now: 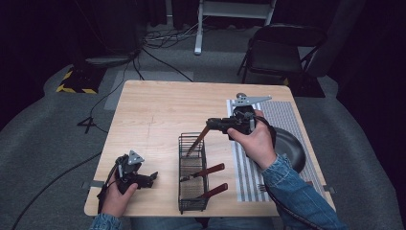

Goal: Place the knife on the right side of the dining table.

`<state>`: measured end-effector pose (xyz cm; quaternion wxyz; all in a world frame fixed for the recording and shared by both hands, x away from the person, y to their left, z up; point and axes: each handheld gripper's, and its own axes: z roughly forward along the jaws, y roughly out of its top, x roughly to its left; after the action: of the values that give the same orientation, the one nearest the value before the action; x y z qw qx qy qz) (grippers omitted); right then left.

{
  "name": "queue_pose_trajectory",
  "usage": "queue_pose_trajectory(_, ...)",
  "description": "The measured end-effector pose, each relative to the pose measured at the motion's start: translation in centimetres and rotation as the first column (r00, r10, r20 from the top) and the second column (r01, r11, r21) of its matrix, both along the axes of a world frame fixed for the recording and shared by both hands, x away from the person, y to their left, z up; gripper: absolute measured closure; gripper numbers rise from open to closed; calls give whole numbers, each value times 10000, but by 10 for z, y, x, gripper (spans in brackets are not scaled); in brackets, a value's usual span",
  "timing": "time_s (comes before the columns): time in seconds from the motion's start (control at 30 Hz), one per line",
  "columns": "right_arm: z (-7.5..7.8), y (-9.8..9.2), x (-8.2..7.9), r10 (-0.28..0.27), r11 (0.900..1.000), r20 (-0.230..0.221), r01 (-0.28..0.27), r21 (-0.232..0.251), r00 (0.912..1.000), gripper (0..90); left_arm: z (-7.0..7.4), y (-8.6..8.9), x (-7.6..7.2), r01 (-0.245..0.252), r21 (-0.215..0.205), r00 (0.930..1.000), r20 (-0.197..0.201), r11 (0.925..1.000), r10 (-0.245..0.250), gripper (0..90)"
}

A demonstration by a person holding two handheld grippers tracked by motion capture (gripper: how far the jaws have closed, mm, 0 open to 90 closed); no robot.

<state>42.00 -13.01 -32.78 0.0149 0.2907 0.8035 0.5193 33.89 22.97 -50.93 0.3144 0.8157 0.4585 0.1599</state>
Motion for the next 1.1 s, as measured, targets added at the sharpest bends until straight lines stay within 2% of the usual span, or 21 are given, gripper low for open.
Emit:
queue_pose_trajectory(0.27,10,-7,6,-57,10000,-114,57,34,9999,808,0,0,0,2,-1,10000,-1,10000,-2,2)
queue_pose_trajectory(0.33,16,-10,7,-95,9999,-134,96,87,9999,809,0,0,0,2,8,10000,6,10000,-2,2)
queue_pose_trajectory(0.37,23,-13,8,-138,9998,-64,138,111,9999,809,0,0,0,1,8,10000,4,10000,-1,2)
queue_pose_trajectory(0.43,26,-15,8,-148,9998,-26,149,105,9999,809,0,0,0,3,-2,10000,-3,10000,-3,1)
queue_pose_trajectory(0.47,35,-18,8,-183,9997,93,182,145,9998,809,0,0,0,-1,-2,10000,0,10000,1,2)
queue_pose_trajectory(0.7,59,-31,8,-341,9991,422,330,267,9985,809,0,0,0,1,2,10000,0,10000,-1,1)
queue_pose_trajectory(0.83,69,-42,9,-442,9966,295,420,707,9986,810,0,0,0,2,0,10000,-2,10000,-2,2)
queue_pose_trajectory(1.1,83,-59,11,-753,9942,500,712,802,9959,809,0,0,0,2,-5,10000,-3,10000,-2,2)
